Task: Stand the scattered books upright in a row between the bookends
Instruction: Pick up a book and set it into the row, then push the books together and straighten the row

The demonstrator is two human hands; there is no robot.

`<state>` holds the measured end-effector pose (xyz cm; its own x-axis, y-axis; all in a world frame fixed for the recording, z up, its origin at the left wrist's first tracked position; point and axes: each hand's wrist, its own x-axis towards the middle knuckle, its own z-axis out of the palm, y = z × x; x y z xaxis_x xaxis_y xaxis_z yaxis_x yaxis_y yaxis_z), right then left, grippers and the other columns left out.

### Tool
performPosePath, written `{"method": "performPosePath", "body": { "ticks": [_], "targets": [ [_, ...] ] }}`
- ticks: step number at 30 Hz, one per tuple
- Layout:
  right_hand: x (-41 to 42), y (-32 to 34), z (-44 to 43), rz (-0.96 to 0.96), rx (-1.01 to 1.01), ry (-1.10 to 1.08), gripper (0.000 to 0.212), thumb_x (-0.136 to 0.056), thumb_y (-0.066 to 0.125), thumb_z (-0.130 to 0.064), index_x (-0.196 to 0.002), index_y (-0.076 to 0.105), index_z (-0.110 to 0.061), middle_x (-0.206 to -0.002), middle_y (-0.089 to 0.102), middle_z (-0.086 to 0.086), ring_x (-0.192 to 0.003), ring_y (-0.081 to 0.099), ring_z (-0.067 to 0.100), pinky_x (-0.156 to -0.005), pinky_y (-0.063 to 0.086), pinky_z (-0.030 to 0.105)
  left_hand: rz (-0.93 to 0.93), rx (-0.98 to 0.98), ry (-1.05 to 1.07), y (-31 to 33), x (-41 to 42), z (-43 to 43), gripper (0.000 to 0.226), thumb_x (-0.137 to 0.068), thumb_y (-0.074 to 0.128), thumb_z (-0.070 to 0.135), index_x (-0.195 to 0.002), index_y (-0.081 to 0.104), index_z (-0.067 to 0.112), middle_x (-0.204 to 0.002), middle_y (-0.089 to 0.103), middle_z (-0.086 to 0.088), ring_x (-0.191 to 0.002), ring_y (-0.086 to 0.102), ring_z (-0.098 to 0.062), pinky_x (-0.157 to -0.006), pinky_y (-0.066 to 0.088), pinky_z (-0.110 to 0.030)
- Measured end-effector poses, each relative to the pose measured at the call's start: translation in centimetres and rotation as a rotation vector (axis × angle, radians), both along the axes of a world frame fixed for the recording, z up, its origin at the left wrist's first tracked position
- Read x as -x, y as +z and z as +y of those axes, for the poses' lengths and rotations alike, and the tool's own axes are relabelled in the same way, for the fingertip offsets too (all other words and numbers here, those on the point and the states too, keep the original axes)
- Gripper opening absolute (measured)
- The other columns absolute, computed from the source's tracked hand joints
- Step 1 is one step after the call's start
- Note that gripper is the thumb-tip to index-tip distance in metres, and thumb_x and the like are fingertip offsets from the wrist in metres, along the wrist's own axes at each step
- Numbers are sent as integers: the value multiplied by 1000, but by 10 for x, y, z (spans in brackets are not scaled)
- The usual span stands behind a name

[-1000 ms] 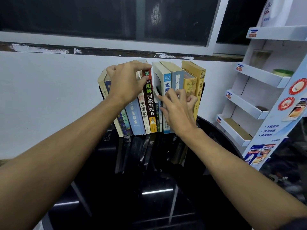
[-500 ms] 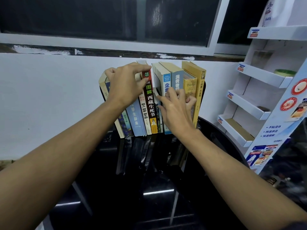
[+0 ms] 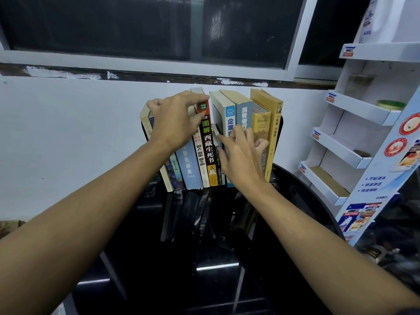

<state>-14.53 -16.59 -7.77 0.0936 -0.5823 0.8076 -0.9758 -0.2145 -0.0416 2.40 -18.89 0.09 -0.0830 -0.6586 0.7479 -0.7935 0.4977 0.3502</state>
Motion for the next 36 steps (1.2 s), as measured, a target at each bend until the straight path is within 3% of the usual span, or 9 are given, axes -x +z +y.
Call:
{"method": "performPosePath", "body": {
  "ticks": [4, 8, 12, 16, 20, 24, 27, 31, 36],
  "targets": [
    [2, 2, 5, 28, -58, -3, 40, -85, 72, -14, -124, 70, -21, -106, 50, 2, -103, 40, 22, -75, 12, 35, -14, -10, -11, -1, 0, 2, 40, -94, 68, 31, -132, 62, 40, -132, 64, 15, -124, 53, -14, -91, 23, -38],
    [3, 7, 10, 83, -146, -8, 51, -85, 69, -13, -135, 63, -23, -111, 46, 2, -108, 37, 22, -76, 12, 35, -31, -33, -70, -3, -1, 5, 46, -92, 69, 26, -135, 59, 38, -136, 62, 12, -126, 55, -18, -103, 33, -52],
    [9, 15, 15, 105, -224, 23, 55, -90, 64, -19, -143, 54, -26, -115, 41, 0, -112, 34, 21, -80, 19, 38, -79, -83, -95, -3, -5, 8, 56, -91, 70, 28, -143, 51, 37, -146, 55, 12, -135, 48, -15, -110, 30, -55],
    [15, 21, 18, 123, -291, 57, 56, -94, 61, -29, -149, 47, -30, -117, 39, -2, -115, 33, 20, -82, 21, 39, -125, -109, -69, -6, -6, 16, 66, -91, 71, 32, -151, 42, 35, -157, 40, 14, -144, 37, -9, -115, 19, -47],
    [23, 25, 24, 119, -334, 108, 58, -96, 58, -37, -151, 41, -35, -117, 42, -7, -116, 34, 16, -85, 25, 40, -141, -106, -117, -10, -7, 31, 69, -95, 67, 29, -156, 34, 31, -164, 28, 12, -149, 26, -8, -111, 14, -29],
    [35, 36, 32, 108, -305, 201, 53, -97, 58, -36, -149, 45, -33, -119, 46, -7, -115, 39, 14, -93, 28, 38, -149, -32, -129, -32, -16, 47, 69, -97, 65, 32, -156, 30, 36, -168, 14, 12, -155, 6, -6, -121, 1, -47],
    [40, 49, 37, 124, -280, 294, 50, -100, 56, -36, -148, 47, -31, -124, 48, -8, -118, 39, 10, -97, 23, 32, -158, 11, -85, -56, -25, 61, 74, -96, 65, 35, -158, 25, 37, -170, 3, 9, -156, -5, -9, -122, 5, -56],
    [33, 77, 37, 186, -293, 407, 48, -102, 53, -41, -148, 45, -33, -139, 46, -9, -129, 34, 5, -112, 25, 41, -168, -33, -24, -88, -32, 75, 80, -96, 63, 36, -160, 15, 35, -169, -12, 8, -156, -13, -16, -121, 5, -64],
    [7, 108, 19, 283, -300, 523, 47, -105, 46, -43, -149, 44, -29, -148, 44, -9, -137, 37, 7, -114, 33, 41, -172, -91, 31, -110, -30, 78, 90, -96, 64, 37, -161, 2, 31, -167, -22, 1, -154, -19, -21, -121, 2, -64]
  ]
}}
